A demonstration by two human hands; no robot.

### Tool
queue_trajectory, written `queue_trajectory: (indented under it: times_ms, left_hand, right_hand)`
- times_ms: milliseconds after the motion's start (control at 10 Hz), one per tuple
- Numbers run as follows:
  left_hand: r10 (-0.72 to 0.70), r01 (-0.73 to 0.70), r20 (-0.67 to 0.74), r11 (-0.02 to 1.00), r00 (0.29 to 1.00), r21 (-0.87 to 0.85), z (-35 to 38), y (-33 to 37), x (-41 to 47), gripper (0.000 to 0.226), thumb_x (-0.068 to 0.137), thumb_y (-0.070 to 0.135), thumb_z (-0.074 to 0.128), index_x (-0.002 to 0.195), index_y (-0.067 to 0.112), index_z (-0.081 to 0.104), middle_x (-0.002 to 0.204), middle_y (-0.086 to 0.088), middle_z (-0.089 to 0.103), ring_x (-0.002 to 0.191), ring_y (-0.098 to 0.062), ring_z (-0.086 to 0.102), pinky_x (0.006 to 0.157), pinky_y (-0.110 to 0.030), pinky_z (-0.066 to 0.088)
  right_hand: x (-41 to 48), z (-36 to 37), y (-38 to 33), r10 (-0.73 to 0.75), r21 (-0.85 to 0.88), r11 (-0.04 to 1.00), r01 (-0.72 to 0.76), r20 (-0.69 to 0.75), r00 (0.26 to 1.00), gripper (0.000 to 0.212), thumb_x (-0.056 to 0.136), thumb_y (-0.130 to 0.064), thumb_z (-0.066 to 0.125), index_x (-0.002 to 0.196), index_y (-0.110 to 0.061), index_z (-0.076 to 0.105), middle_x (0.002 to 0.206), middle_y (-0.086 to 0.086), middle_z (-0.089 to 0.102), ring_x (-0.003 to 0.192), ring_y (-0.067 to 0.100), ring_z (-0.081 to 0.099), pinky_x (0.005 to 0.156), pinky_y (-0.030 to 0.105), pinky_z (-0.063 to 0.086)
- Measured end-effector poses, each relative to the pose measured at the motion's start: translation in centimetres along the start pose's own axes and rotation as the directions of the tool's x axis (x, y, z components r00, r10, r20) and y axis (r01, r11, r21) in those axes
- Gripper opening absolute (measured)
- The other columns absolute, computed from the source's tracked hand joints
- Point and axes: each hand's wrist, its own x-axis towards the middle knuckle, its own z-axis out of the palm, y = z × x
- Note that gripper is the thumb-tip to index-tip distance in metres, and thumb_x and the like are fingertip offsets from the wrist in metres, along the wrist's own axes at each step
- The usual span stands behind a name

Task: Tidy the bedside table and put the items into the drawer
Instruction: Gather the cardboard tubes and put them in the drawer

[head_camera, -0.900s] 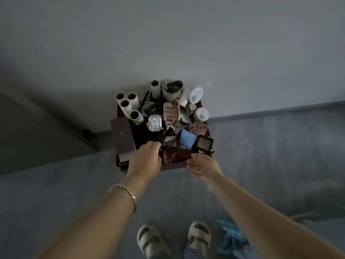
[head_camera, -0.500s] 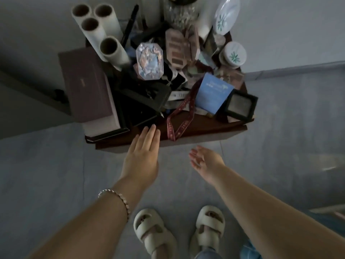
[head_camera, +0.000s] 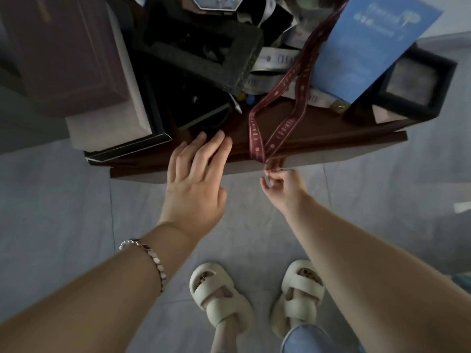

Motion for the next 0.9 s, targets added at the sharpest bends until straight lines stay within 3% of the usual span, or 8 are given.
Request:
queue_trajectory:
  times_ms: [200,300,400,500,600,700,800,900]
  left_hand:
    - [-0.048,0.073,0.139,0.981,0.989,-0.178,-1.5,1.0,-2.3,0.045,0.086,0.009,0.035,0.129,0.007,0.049,0.139,-0.006,0.037,0.134,-0.024,0.029,0.111,-0.042,0.025]
    - [-0.2,0.293,0.416,0.941,0.887,-0.172,-2.6,2.6,-4.3,0.041,0.095,0.01,0.037,0.135,0.01,0.045,0.136,-0.006,0.05,0.122,-0.023,0.046,0.102,-0.034,0.036]
    - [-0.333,0.454,0.626,0.89,0.705,-0.038,-2.7,4.3,-6.1,0.041,0.098,0.018,0.033,0.138,0.017,0.042,0.127,-0.001,0.058,0.111,-0.021,0.053,0.093,-0.028,0.037]
    - [-0.379,0.514,0.704,0.857,0.601,0.023,-3.0,5.7,-7.8,0.04,0.098,0.02,0.03,0.135,0.018,0.045,0.128,-0.002,0.057,0.114,-0.023,0.051,0.096,-0.03,0.035]
    - [-0.395,0.555,0.768,0.829,0.504,0.062,-3.3,6.9,-9.5,0.04,0.099,0.024,0.027,0.136,0.019,0.043,0.135,-0.002,0.048,0.123,-0.021,0.044,0.103,-0.03,0.032]
    - [-0.41,0.583,0.815,0.805,0.411,0.111,-3.4,7.8,-10.4,0.041,0.1,0.024,0.025,0.136,0.017,0.042,0.139,-0.002,0.041,0.125,-0.019,0.042,0.101,-0.031,0.034]
    - [-0.391,0.576,0.837,0.81,0.384,0.114,-3.7,8.5,-11.0,0.04,0.1,0.023,0.026,0.135,0.016,0.043,0.137,-0.002,0.042,0.121,-0.019,0.045,0.096,-0.031,0.04]
    - [-0.398,0.566,0.855,0.809,0.332,0.157,-4.4,8.6,-10.4,0.04,0.099,0.024,0.027,0.135,0.018,0.044,0.133,-0.003,0.048,0.116,-0.02,0.051,0.095,-0.034,0.044]
  right_hand:
    - [-3.2,-3.1,1.6,0.06,0.003,0.998,-0.06,-0.145,0.988,0.029,0.09,0.012,0.031,0.081,-0.009,0.049,0.082,0.005,0.052,0.079,0.013,0.052,0.084,0.027,0.042]
    - [-5.3,-5.7,2.9,0.092,-0.034,0.994,-0.102,-0.225,0.97,0.027,0.091,0.008,0.034,0.078,-0.01,0.05,0.061,0.007,0.047,0.063,0.014,0.045,0.085,0.029,0.046]
    - [-8.2,-8.2,3.6,0.111,-0.26,0.938,-0.228,-0.398,0.911,0.023,0.096,-0.005,0.035,0.11,-0.005,0.054,0.099,0.015,0.061,0.094,0.026,0.059,0.098,0.035,0.043]
    - [-15.0,-9.7,2.8,0.104,-0.784,0.519,-0.34,-0.338,0.936,0.033,0.094,-0.007,0.042,0.125,0.002,0.05,0.121,0.018,0.059,0.101,0.028,0.061,0.088,0.036,0.049]
    - [-18.8,-9.4,1.6,0.224,-0.971,0.109,-0.214,-0.186,0.957,0.028,0.092,-0.007,0.046,0.115,0.001,0.059,0.081,0.003,0.062,0.068,0.013,0.056,0.066,0.025,0.048]
    - [-20.5,-8.8,0.1,0.132,-0.999,-0.031,0.041,0.036,0.991,0.023,0.088,-0.009,0.046,0.104,-0.009,0.063,0.096,0.007,0.064,0.084,0.02,0.059,0.076,0.031,0.05]
    - [-20.9,-7.7,-1.7,0.028,-0.975,-0.167,0.144,0.141,0.99,0.03,0.09,-0.01,0.04,0.113,-0.015,0.058,0.112,0.003,0.06,0.097,0.017,0.055,0.077,0.025,0.043]
    - [-21.4,-6.7,-2.7,0.038,-0.963,-0.216,0.163,0.158,0.987,0.032,0.091,-0.011,0.039,0.119,-0.014,0.056,0.119,0.004,0.057,0.103,0.018,0.054,0.08,0.023,0.041]
